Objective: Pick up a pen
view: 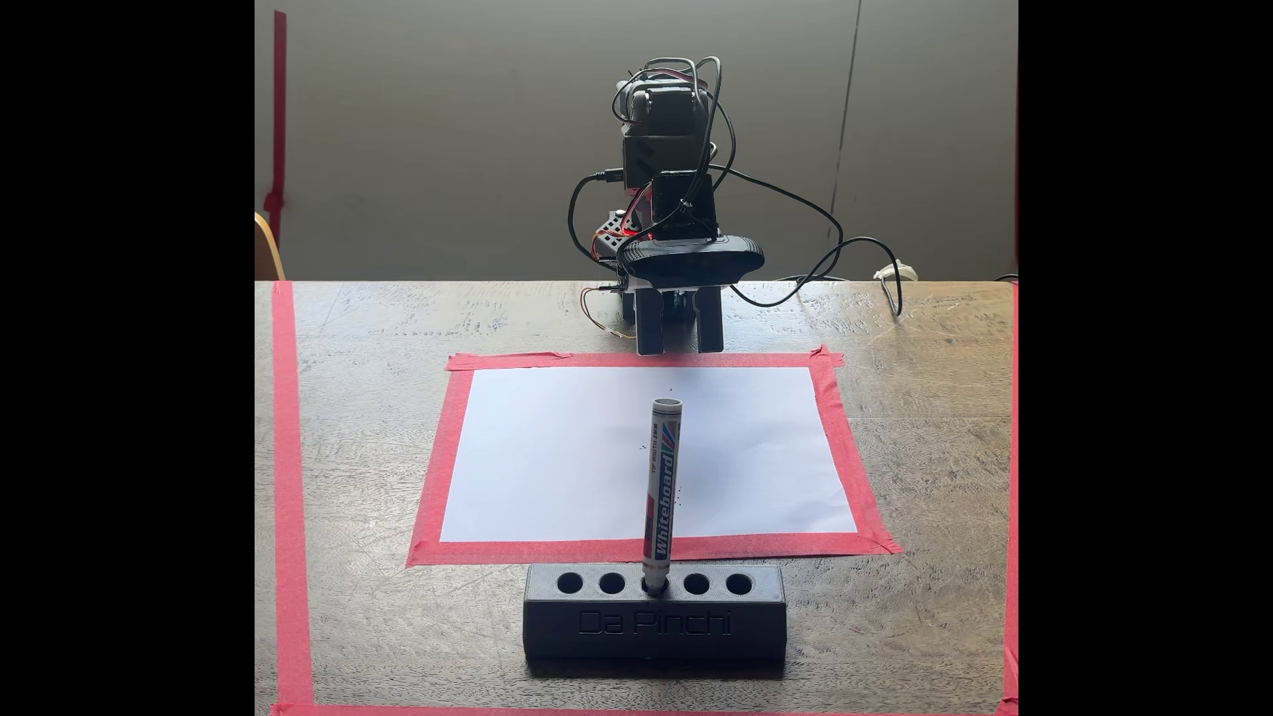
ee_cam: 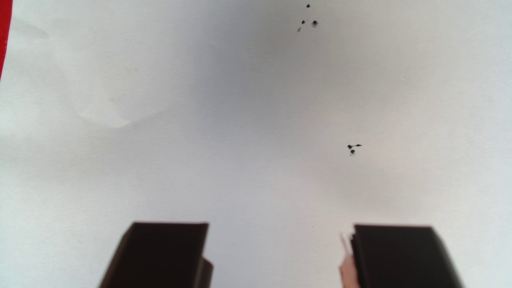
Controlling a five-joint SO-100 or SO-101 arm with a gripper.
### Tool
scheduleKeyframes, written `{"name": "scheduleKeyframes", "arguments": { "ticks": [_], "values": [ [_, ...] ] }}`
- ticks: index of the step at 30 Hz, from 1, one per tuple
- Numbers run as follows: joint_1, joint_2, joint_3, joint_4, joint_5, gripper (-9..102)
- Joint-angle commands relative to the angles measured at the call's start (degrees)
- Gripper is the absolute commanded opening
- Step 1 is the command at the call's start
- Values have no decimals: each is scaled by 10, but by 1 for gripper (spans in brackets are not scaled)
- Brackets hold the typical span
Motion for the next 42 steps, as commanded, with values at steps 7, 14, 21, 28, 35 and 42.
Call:
{"name": "scheduleKeyframes", "arguments": {
  "ticks": [7,14,21,28,35,42],
  "values": [
    [-3,37,6,-3,3,100],
    [2,37,6,-3,3,100],
    [3,35,6,-4,3,100],
    [8,6,-26,-14,-4,100],
    [11,-164,-136,-84,-5,100],
    [34,-359,-393,-96,-1,100]
  ]
}}
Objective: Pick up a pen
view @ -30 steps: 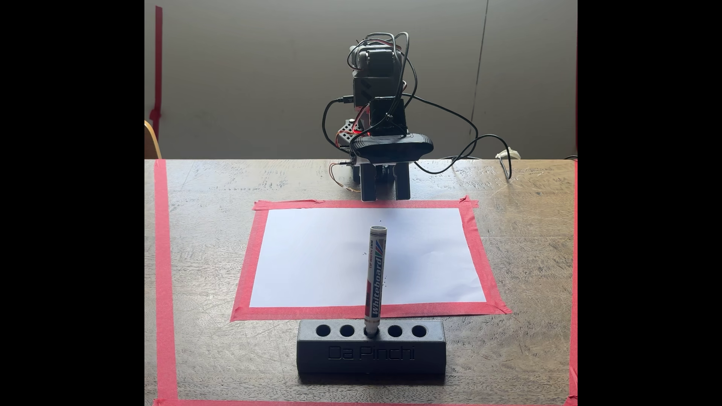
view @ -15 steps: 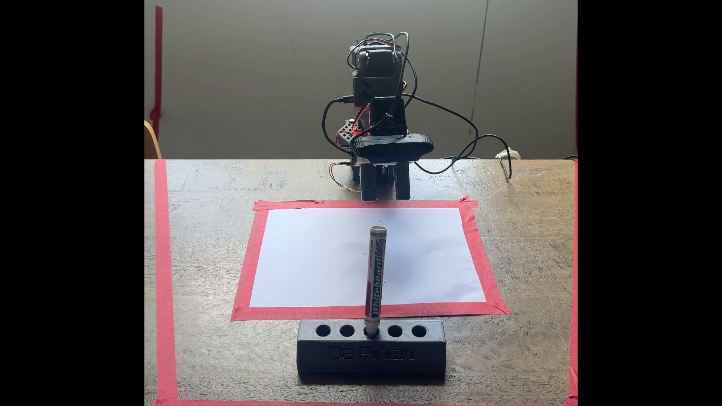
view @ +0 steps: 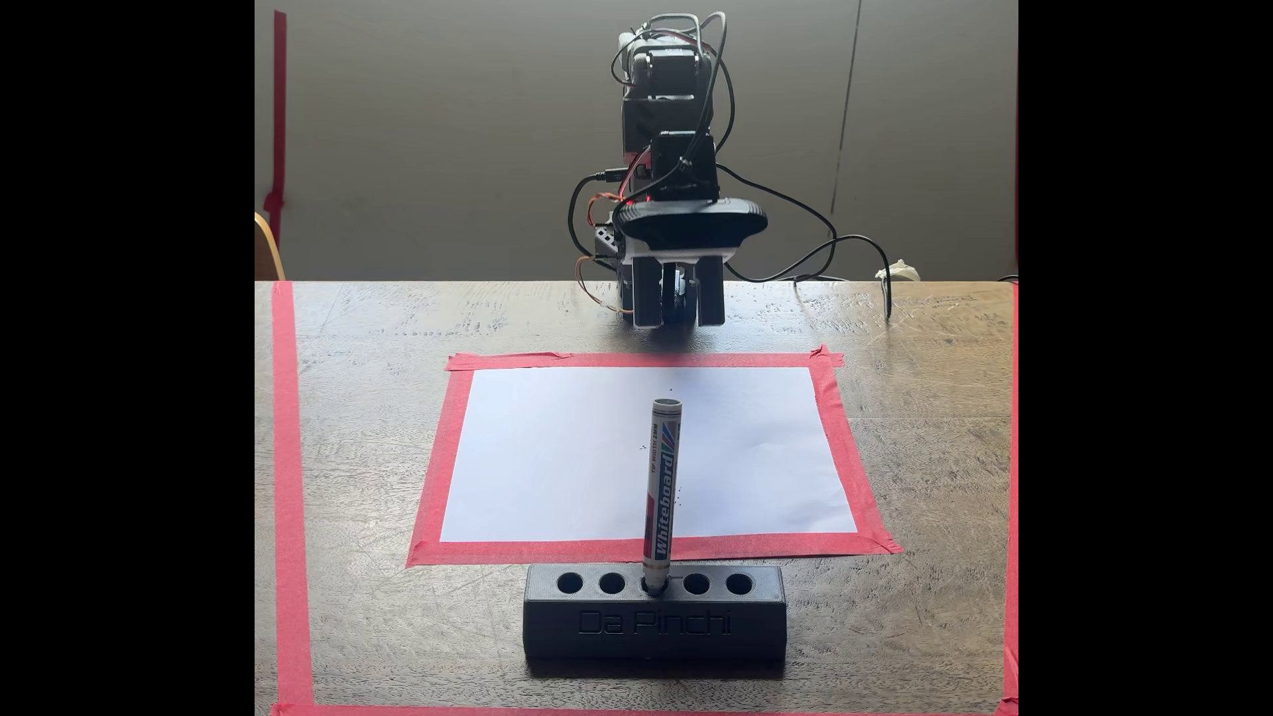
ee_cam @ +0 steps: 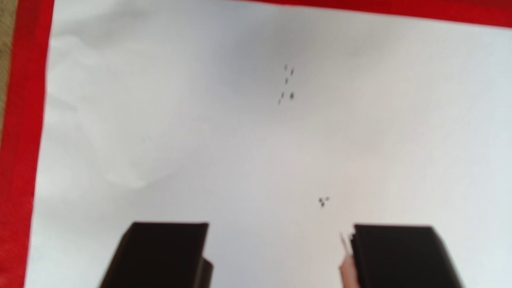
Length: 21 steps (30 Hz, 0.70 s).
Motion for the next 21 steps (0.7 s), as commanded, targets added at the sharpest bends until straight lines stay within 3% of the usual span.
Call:
{"name": "scheduleKeyframes", "arguments": {
  "ticks": [1,7,15,21],
  "values": [
    [23,-98,-154,-18,-4,100],
    [66,-329,-380,-24,1,100],
    [31,-605,-695,18,4,100],
    [-16,-697,-782,49,0,100]
  ]
}}
